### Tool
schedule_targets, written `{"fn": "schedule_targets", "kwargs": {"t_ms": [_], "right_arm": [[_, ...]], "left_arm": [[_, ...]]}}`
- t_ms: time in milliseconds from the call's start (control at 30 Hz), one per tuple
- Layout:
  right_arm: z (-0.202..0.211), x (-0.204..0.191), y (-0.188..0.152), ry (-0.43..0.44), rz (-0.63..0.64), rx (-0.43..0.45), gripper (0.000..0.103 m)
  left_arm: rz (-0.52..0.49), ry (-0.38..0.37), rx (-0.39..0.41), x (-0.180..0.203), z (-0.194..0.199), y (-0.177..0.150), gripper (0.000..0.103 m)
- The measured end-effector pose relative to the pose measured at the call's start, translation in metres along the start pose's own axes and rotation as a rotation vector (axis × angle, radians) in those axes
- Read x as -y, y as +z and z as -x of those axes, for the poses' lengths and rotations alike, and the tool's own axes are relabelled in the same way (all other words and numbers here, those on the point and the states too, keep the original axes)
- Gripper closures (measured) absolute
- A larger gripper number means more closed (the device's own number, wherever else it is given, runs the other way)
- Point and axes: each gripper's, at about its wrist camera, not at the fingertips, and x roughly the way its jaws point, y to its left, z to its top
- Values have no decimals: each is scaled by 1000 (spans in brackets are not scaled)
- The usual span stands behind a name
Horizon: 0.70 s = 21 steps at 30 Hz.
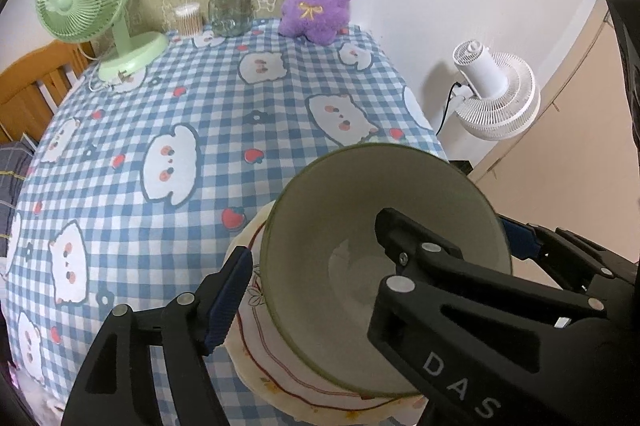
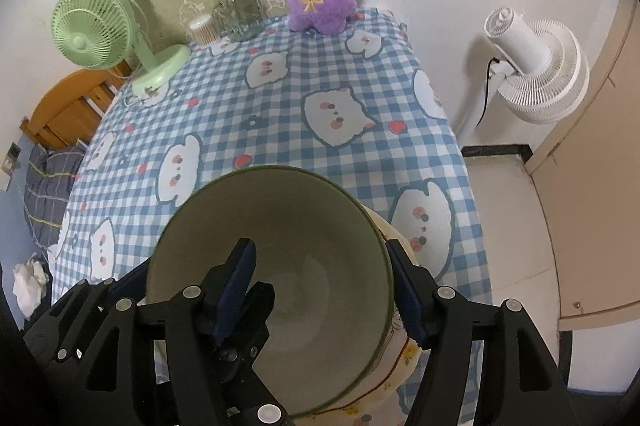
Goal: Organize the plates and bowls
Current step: 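Lower the bowl stack onto the plates and open both grippers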
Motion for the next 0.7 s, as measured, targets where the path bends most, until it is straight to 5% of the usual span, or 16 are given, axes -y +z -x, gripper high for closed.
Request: {"fn": "schedule_targets", "kwargs": {"t_ms": [700], "right_arm": [[94,-31,-17,-75,-42,200,21]], "left_arm": [[-59,84,194,-21,90,-8,12]]}}
